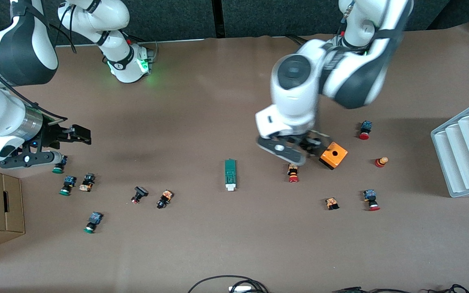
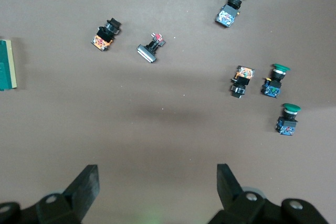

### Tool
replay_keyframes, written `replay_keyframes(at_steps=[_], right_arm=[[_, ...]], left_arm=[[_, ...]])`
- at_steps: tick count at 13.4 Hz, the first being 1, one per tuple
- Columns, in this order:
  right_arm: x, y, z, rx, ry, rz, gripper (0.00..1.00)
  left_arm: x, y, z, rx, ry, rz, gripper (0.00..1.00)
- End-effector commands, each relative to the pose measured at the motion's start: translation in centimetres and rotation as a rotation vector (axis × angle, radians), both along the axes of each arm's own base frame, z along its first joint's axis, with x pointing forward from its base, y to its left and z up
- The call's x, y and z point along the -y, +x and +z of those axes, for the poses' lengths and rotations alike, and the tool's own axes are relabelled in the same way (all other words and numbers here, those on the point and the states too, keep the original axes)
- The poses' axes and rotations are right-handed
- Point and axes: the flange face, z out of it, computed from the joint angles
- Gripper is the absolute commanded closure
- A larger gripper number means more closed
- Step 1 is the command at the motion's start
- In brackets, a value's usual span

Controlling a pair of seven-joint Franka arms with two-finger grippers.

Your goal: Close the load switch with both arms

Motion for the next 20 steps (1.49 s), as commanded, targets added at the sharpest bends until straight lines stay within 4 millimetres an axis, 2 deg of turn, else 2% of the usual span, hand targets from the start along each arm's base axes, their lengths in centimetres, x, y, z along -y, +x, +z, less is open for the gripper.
replay_keyframes(at_steps=[1,2,4,6,7,8,9,10,11,12,13,14,16,19,20], right_arm=[[0.2,-0.6,0.5,-0.003,-0.021,0.007,0.0],[0.2,-0.6,0.5,-0.003,-0.023,0.004,0.0],[0.1,-0.6,0.7,0.0,-0.023,0.001,0.0],[-0.1,-0.4,1.2,0.011,-0.022,0.004,0.0],[0.6,-0.1,1.4,0.02,-0.023,-0.002,0.0],[2.7,0.2,1.4,0.026,-0.024,-0.036,0.0],[5.9,0.7,0.8,0.029,-0.014,-0.094,0.0],[7.2,1.2,-0.3,0.009,0.005,-0.111,0.0],[7.2,1.0,0.4,0.018,0.005,-0.086,0.0],[6.9,1.0,1.0,0.036,-0.006,-0.086,0.0],[7.2,1.1,0.9,0.042,-0.024,-0.083,0.0],[7.3,1.2,0.9,0.045,-0.024,-0.08,0.0],[6.4,1.1,1.2,0.049,-0.022,-0.071,0.0],[6.5,1.3,1.5,0.069,-0.019,-0.069,0.0],[6.5,1.4,1.6,0.084,-0.019,-0.066,0.0]], left_arm=[[-6.9,2.7,2.5,-0.032,-0.018,0.114,0.0],[-9.5,3.7,2.8,-0.032,-0.021,0.158,0.0],[-11.7,4.3,4.1,-0.017,-0.032,0.201,0.0],[-15.6,5.6,4.6,-0.014,-0.044,0.264,0.0],[-17.1,6.1,4.5,-0.024,-0.068,0.295,0.0],[-19.2,6.8,5.3,-0.026,-0.112,0.342,0.0],[-20.6,7.1,5.7,-0.024,-0.128,0.363,0.0],[-22.0,7.3,5.9,-0.023,-0.129,0.385,0.0],[-23.6,7.4,5.7,-0.036,-0.122,0.409,0.0],[-24.4,7.2,5.6,-0.063,-0.115,0.42,0.0],[-24.8,6.7,6.6,-0.061,-0.132,0.415,0.0],[-24.8,5.5,8.0,-0.054,-0.149,0.407,0.0],[-27.0,3.3,8.6,-0.065,-0.167,0.459,0.0],[-28.3,0.8,7.7,-0.059,-0.169,0.493,0.0],[-29.5,0.1,7.5,-0.02,-0.167,0.495,0.0]])
